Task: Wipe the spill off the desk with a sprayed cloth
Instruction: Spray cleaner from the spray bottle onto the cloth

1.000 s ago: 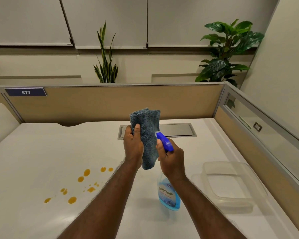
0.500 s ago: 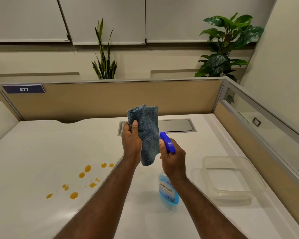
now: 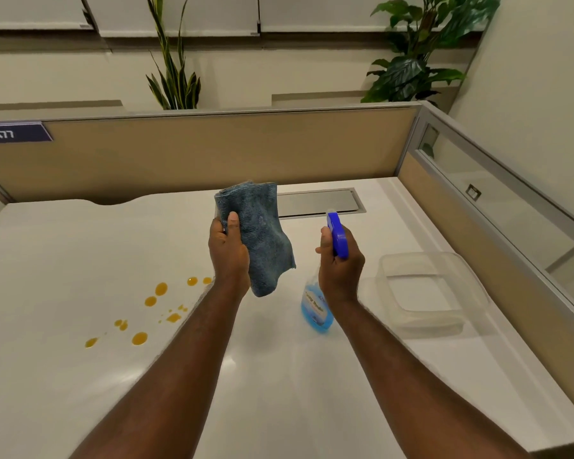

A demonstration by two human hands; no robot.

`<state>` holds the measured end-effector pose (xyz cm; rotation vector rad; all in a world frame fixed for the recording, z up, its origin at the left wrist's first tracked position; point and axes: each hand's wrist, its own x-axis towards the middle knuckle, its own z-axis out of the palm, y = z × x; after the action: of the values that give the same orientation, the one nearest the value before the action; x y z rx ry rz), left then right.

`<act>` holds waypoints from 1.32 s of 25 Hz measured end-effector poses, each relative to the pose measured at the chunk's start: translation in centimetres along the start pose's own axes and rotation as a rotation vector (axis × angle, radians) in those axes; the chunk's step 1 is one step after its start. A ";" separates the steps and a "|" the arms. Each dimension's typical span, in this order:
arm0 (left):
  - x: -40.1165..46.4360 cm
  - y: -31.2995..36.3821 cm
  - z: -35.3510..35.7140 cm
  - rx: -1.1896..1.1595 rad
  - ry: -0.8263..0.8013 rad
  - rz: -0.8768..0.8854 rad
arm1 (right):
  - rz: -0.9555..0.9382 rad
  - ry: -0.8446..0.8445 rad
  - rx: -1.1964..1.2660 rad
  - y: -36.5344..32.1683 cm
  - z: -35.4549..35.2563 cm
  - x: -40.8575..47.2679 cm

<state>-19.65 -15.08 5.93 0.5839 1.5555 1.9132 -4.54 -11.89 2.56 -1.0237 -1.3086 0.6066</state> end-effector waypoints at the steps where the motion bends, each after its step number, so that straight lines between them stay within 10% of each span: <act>1: -0.1 -0.2 -0.4 0.013 0.006 -0.005 | 0.007 0.036 -0.006 0.0 0.0 0.2; 24: -1.6 -2.6 -4.3 -0.062 -0.106 -0.092 | 0.146 0.077 -0.173 1.6 -2.0 1.1; 29: -3.3 -2.2 -5.1 -0.053 -0.116 -0.113 | -0.021 0.334 -0.312 0.2 -5.6 -3.7; 33: -5.4 -1.3 -6.5 -0.064 -0.189 -0.173 | 0.034 -0.095 -0.102 -0.7 -5.7 -9.4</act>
<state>-19.85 -23.23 3.43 0.5656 1.3745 1.7192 -1.11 -21.68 -1.06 -1.1138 -1.4194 0.6260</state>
